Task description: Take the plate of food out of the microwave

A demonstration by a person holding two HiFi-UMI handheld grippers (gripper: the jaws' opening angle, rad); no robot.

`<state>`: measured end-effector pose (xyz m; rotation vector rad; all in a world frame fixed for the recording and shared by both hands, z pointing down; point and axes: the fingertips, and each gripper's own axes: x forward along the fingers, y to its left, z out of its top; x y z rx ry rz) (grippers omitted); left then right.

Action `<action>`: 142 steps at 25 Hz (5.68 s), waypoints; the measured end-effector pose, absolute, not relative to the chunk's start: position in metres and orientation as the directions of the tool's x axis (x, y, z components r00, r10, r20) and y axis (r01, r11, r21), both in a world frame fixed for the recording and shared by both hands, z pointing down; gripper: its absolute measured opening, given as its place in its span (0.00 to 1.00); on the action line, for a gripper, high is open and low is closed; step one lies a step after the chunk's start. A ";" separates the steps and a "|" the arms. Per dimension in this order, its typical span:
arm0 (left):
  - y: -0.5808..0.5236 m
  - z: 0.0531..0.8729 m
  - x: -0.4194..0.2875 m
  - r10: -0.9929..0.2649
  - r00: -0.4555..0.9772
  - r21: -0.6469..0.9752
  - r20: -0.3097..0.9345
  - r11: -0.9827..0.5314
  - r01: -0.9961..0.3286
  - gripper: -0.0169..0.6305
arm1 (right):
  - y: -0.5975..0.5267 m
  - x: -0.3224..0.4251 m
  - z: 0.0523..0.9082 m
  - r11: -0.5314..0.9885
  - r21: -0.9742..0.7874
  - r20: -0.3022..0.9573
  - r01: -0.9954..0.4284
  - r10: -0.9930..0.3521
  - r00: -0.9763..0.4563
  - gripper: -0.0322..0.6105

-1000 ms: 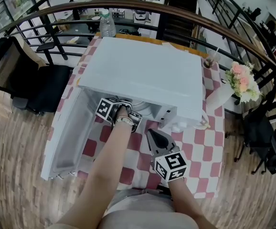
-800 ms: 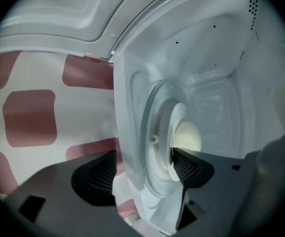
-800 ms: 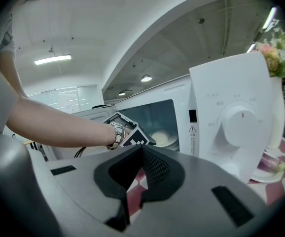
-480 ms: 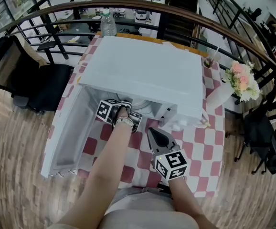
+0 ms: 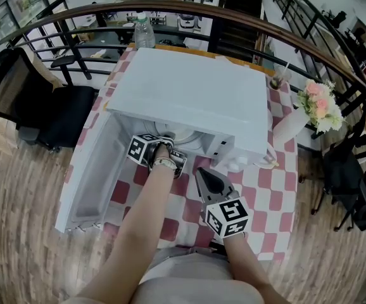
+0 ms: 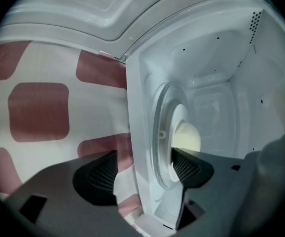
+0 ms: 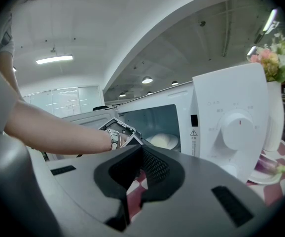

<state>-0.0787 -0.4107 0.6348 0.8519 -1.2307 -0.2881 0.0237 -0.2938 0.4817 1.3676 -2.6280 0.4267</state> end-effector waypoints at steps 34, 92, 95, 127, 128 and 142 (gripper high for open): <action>-0.399 0.608 -0.081 -0.645 0.407 0.760 0.647 0.592 -0.269 0.14 | -0.281 0.015 0.464 0.560 -0.142 0.234 -0.816 -0.782 -0.578 0.09; -0.332 0.527 -0.079 -0.873 0.431 0.972 0.230 0.185 -0.143 0.05 | -0.259 0.030 0.430 0.548 -0.126 0.131 -0.827 -0.817 -0.561 0.09; -0.323 0.520 -0.077 -0.871 0.439 0.972 0.221 0.160 -0.171 0.05 | -0.258 0.030 0.428 0.545 -0.121 0.124 -0.829 -0.821 -0.558 0.09; -0.256 0.469 -0.076 -0.916 0.387 0.990 0.106 0.062 -0.125 0.05 | -0.225 0.014 0.410 0.604 0.011 0.085 -0.797 -0.795 -0.601 0.09; -0.255 0.469 -0.076 -0.916 0.389 0.991 0.102 0.058 -0.125 0.05 | -0.224 0.013 0.409 0.604 0.012 0.083 -0.797 -0.794 -0.602 0.09; -0.223 0.456 -0.076 -0.917 0.388 0.991 0.091 0.044 -0.128 0.05 | -0.204 0.021 0.396 0.564 -0.060 0.046 -0.823 -0.822 -0.567 0.09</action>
